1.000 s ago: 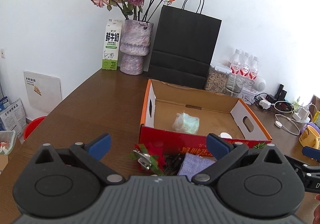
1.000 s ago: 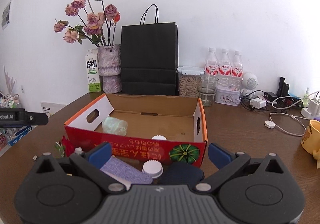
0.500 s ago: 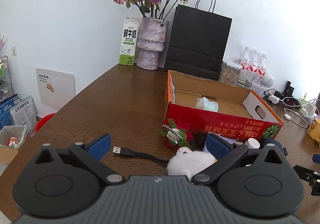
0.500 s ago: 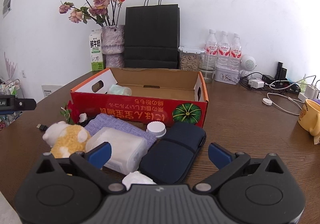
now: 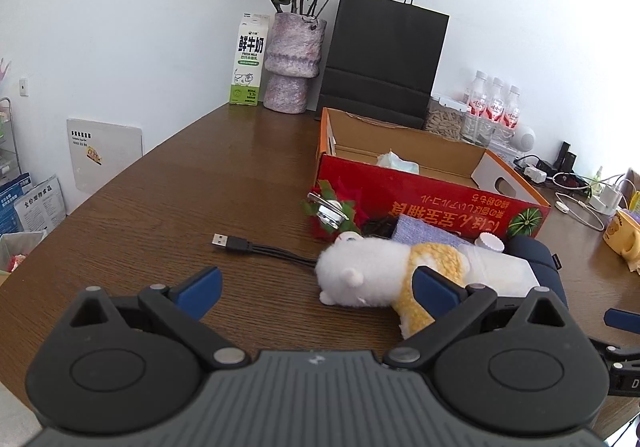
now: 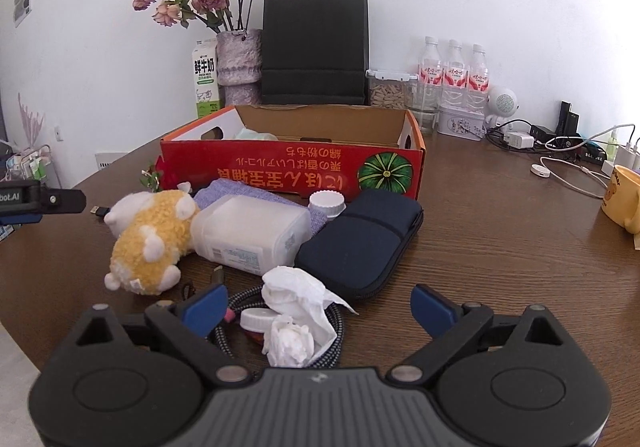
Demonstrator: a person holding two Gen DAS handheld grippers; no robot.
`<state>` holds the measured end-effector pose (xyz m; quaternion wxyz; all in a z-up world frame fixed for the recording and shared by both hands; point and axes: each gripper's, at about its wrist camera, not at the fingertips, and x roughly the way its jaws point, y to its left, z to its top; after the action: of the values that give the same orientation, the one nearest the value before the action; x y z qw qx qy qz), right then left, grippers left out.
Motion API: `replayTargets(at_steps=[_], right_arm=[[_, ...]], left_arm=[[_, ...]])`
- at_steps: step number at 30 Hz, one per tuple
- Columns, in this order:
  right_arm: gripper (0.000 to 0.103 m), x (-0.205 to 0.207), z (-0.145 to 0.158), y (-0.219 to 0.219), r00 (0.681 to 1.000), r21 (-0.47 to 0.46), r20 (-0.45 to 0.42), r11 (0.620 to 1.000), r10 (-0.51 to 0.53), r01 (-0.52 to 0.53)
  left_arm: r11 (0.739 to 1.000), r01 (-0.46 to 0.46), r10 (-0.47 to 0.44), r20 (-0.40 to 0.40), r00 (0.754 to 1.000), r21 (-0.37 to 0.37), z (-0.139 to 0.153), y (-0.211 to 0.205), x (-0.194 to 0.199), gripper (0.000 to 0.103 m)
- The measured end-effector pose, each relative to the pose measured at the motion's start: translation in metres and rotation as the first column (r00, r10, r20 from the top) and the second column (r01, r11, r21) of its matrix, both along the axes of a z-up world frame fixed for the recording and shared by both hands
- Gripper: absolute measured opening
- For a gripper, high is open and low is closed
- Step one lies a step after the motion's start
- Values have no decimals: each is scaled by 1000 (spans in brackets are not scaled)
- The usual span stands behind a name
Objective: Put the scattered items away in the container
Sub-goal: 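Grasp the white-and-yellow plush with the left tool while the right tool grasps a white tissue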
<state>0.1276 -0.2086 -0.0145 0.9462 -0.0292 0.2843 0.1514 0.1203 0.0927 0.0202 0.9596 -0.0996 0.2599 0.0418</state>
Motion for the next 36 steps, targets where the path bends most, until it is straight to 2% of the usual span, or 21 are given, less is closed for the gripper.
replayTargets(at_steps=[3, 7, 10, 11, 13, 15, 18, 28, 36], right_arm=[[83, 6, -5, 2, 1000, 4, -16, 1000, -1, 1], [79, 6, -8, 3, 1000, 27, -13, 999, 19, -19], [77, 13, -7, 8, 1000, 6, -10, 1000, 26, -26], [72, 17, -7, 10, 999, -1, -17, 1000, 28, -28], [57, 23, -10, 13, 999, -3, -46, 1000, 30, -30], [34, 24, -13, 13, 998, 3, -59, 999, 36, -36], [20, 19, -12, 9, 998, 35, -44, 998, 44, -42], [18, 11, 2, -3, 999, 91, 25, 995, 28, -31], [18, 7, 8, -11, 998, 107, 53, 994, 22, -28]], left_arm=[[1000, 23, -23, -5, 1000, -10, -2, -10, 1, 103], [998, 52, -52, -11, 999, 27, -4, -21, 1, 103], [998, 59, -59, -16, 998, 23, -5, -23, 3, 103], [998, 60, -60, -15, 998, 21, -5, -23, 3, 103], [998, 61, -61, -18, 998, 26, -6, -24, 2, 103], [998, 62, -61, -24, 998, 33, -6, -25, 3, 103], [998, 62, -61, -32, 998, 27, -7, -25, 5, 103], [991, 128, -126, -47, 991, 44, -7, -48, 20, 103], [987, 144, -136, -122, 983, 67, -20, -70, 43, 103]])
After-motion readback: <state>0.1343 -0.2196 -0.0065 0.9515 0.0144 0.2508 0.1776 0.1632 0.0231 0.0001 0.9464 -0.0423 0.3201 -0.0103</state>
